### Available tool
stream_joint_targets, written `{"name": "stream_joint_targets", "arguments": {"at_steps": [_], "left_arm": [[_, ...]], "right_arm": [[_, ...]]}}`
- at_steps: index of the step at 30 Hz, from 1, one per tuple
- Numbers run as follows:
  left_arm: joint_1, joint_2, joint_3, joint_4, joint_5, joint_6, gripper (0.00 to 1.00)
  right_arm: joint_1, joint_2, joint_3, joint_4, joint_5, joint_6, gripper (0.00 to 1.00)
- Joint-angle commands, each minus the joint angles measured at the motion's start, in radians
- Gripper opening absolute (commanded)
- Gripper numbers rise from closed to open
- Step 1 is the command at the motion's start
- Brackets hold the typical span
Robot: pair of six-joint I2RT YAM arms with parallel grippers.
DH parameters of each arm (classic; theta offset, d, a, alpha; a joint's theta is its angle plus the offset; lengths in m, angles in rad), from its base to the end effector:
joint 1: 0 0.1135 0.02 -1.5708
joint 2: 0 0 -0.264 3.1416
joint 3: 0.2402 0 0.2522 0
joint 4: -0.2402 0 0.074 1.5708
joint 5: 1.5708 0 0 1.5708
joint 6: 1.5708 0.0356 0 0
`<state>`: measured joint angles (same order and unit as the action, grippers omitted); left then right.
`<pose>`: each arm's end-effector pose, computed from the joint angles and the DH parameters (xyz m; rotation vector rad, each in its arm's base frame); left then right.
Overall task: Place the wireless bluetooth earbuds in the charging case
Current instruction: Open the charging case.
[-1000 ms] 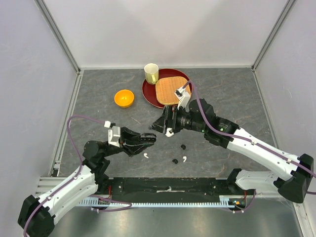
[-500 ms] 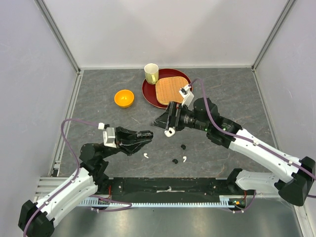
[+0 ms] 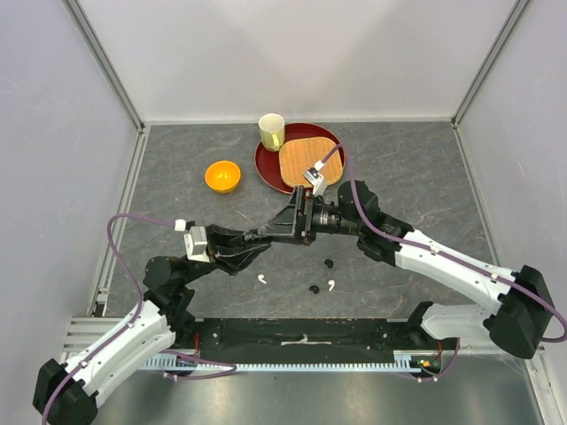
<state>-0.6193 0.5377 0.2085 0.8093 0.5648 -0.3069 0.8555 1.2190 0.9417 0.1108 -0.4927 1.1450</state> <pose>0.1003 -0.0949 0.2744 0.7051 1.0256 -1.1182 0.1742 0.2262 0.3345 -0.1385 2.1327 1.7722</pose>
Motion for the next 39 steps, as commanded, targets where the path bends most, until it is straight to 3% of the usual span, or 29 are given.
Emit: {"name": "stream_joint_targets", "arguments": {"at_steps": [1,5,10,15,20,22,30,39], "left_arm": [[-0.002,0.005,0.045,0.034,-0.039,0.060,0.02],[-0.003,0.016,0.048,0.036,-0.043,0.066,0.02],[-0.002,0.025,0.051,0.037,-0.039,0.065,0.02],[-0.002,0.028,0.051,0.039,-0.039,0.068,0.02],[-0.002,0.048,0.046,0.048,-0.037,0.057,0.02],[-0.002,0.053,0.046,0.050,-0.039,0.055,0.05],[-0.003,0.084,0.048,0.050,-0.069,0.034,0.16],[-0.003,0.084,0.042,0.064,-0.082,-0.001,0.28]], "right_arm": [[0.000,0.022,-0.046,0.194,-0.087,0.130,0.96],[0.000,0.054,-0.069,0.256,-0.115,0.197,0.90],[0.000,0.074,-0.087,0.314,-0.121,0.234,0.75],[0.001,0.099,-0.106,0.392,-0.132,0.283,0.68],[-0.001,0.119,-0.119,0.493,-0.147,0.344,0.53],[-0.001,0.120,-0.126,0.523,-0.149,0.360,0.43],[0.000,0.119,-0.144,0.588,-0.162,0.406,0.21],[-0.001,0.134,-0.202,0.753,-0.139,0.501,0.13]]}}
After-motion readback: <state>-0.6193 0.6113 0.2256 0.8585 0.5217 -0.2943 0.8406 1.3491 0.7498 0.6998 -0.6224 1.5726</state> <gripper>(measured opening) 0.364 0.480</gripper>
